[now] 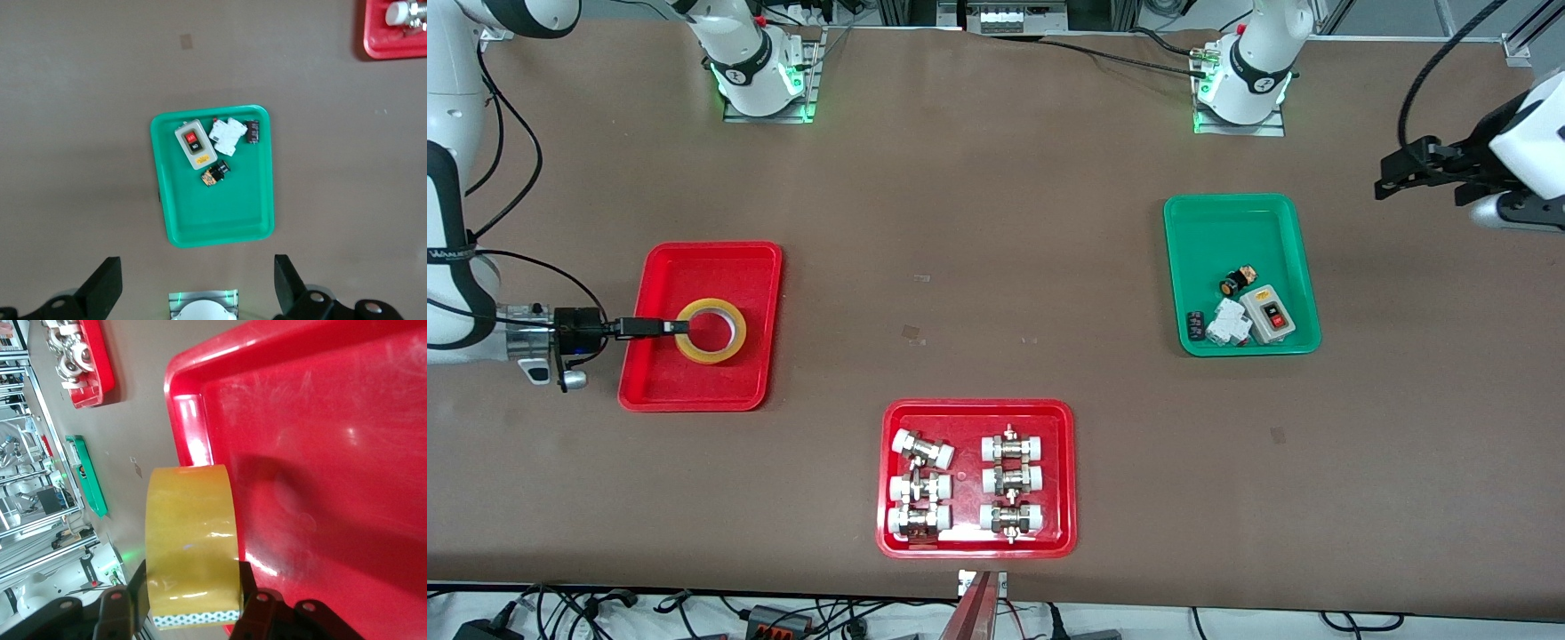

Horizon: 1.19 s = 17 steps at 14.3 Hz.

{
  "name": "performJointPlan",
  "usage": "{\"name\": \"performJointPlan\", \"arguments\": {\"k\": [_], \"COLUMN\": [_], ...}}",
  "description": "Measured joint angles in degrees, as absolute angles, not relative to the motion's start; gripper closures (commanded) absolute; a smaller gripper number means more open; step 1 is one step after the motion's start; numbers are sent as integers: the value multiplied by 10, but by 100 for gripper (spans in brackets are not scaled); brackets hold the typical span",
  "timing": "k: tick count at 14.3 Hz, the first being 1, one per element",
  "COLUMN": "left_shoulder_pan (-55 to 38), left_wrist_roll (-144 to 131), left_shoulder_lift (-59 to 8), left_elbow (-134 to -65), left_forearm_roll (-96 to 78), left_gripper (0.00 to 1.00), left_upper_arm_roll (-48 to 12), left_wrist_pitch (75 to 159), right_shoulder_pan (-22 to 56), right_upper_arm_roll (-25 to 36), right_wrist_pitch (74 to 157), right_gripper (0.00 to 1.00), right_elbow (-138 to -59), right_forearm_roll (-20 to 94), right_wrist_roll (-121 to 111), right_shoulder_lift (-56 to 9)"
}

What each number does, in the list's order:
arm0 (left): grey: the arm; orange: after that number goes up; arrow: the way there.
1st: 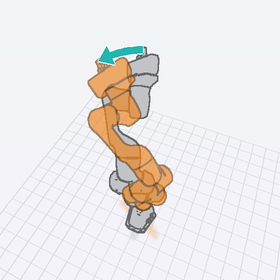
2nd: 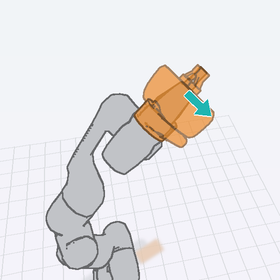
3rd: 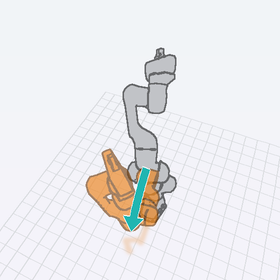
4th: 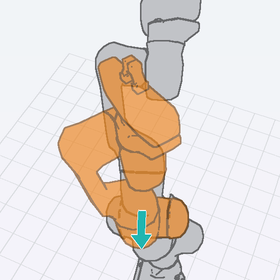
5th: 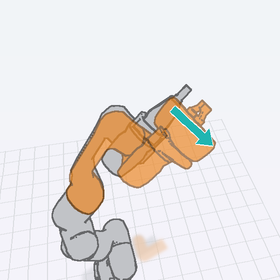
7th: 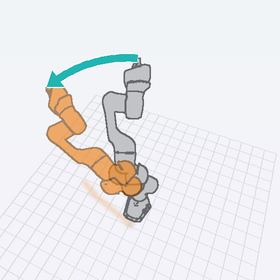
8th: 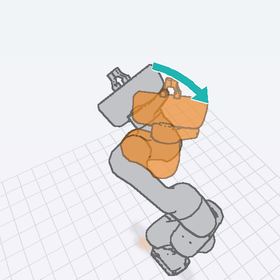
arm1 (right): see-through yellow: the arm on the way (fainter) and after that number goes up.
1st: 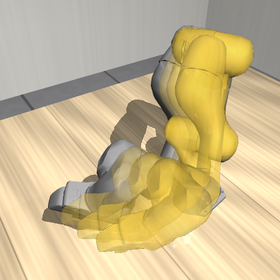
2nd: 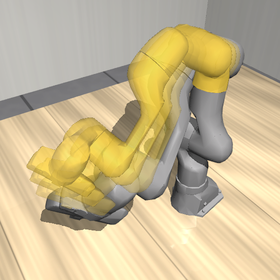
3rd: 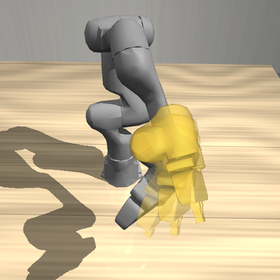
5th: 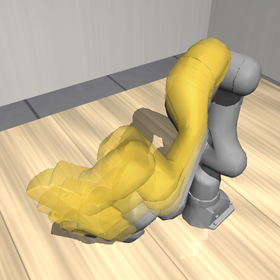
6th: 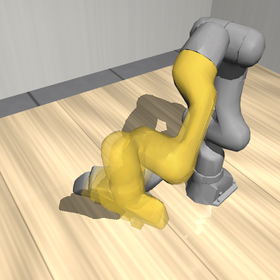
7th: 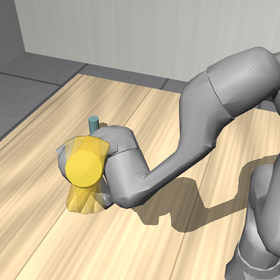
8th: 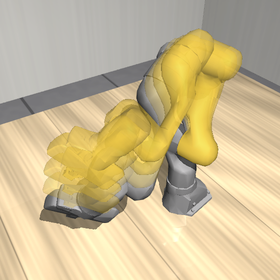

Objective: Left arm passes tape to right arm into tray
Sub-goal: 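Carry the tape with the right gripper into the empty red tray, then lower the tape into the red tray and open the right gripper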

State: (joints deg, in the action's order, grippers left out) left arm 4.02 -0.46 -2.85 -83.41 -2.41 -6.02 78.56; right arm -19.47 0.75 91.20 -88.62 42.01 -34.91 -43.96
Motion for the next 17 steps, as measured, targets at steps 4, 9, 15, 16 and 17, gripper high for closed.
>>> {"name": "performJointPlan", "arguments": {"k": [4,9,15,16,17], "left_shoulder_pan": [23,12,13,13,13], "left_wrist_roll": [-6,-6,-6,-6,-6], "left_shoulder_lift": [22,41,32,32,32], "left_elbow": [-915,-936,-941,-941,-941], "left_forearm_roll": [-24,-11,-11,-11,-11], "left_gripper": [0,0,0,0,0], "left_upper_arm_roll": [-53,-41,-35,-35,-35], "left_wrist_pitch": [835,841,851,855,857], "right_shoulder_pan": [-196,-194,-157,-148,-143], "right_upper_arm_roll": [7,4,-1,-1,-1], "right_wrist_pitch": [912,924,943,944,946], "right_gripper": [0,0,0,0,0], "right_elbow": [-899,-898,-897,-897,-897], "right_forearm_roll": [390,327,226,220,217], "right_wrist_roll": [-351,-352,-308,-297,-291], "right_shoulder_lift": [-442,-435,-406,-402,-399]}}
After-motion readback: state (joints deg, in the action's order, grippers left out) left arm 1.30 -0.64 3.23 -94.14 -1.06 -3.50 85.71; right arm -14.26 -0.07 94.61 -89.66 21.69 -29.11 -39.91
